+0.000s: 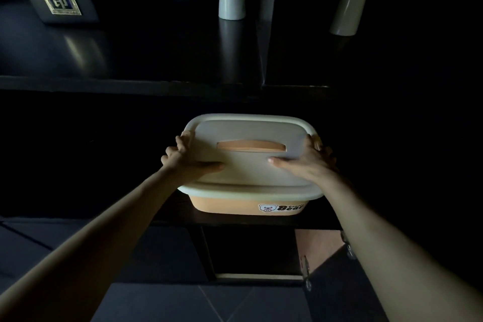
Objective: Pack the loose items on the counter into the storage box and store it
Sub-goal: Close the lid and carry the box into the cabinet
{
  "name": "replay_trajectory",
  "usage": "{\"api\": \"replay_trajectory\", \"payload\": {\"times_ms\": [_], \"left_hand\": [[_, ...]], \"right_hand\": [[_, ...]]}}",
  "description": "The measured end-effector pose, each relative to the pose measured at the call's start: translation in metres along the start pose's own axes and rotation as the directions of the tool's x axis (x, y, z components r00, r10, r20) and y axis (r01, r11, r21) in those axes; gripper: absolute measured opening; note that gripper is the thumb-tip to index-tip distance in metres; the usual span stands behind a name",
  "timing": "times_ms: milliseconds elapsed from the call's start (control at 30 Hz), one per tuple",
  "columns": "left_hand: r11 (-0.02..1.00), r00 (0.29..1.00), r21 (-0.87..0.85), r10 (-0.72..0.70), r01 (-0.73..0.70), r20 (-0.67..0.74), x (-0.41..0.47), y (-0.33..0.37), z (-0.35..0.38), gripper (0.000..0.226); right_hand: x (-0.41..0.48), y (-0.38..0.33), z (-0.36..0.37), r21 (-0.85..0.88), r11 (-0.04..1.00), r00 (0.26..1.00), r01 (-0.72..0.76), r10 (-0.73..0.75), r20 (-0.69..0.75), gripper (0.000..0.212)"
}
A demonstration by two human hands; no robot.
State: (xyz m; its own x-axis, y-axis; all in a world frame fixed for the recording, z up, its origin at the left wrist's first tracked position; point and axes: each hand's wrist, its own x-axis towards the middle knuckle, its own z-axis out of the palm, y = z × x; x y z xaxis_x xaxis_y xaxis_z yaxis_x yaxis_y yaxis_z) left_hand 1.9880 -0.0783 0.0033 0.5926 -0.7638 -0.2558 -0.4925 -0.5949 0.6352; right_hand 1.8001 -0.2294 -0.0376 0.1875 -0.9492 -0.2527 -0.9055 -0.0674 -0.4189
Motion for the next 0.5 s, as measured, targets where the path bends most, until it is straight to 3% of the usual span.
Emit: {"api": "replay_trajectory", "payload": {"times_ms": [200,500], "left_hand": [[0.997,1.000,0.079,-0.027,0.027,-0.004,-0.008,-0.030,0.003,0.110],[0.999,0.999,0.049,0.000,-0.002,0.045,-0.071,-0.089,-0.012,0.121]], "right_hand": [[-0.032,0.006,0.012,0.053,0.999,1.000,0.004,-0.003,-0.008,0.127],[-0.124,0.014,0.032,0.175,0.983,0.997,0.060,-0.048,-0.068,0.103]]}}
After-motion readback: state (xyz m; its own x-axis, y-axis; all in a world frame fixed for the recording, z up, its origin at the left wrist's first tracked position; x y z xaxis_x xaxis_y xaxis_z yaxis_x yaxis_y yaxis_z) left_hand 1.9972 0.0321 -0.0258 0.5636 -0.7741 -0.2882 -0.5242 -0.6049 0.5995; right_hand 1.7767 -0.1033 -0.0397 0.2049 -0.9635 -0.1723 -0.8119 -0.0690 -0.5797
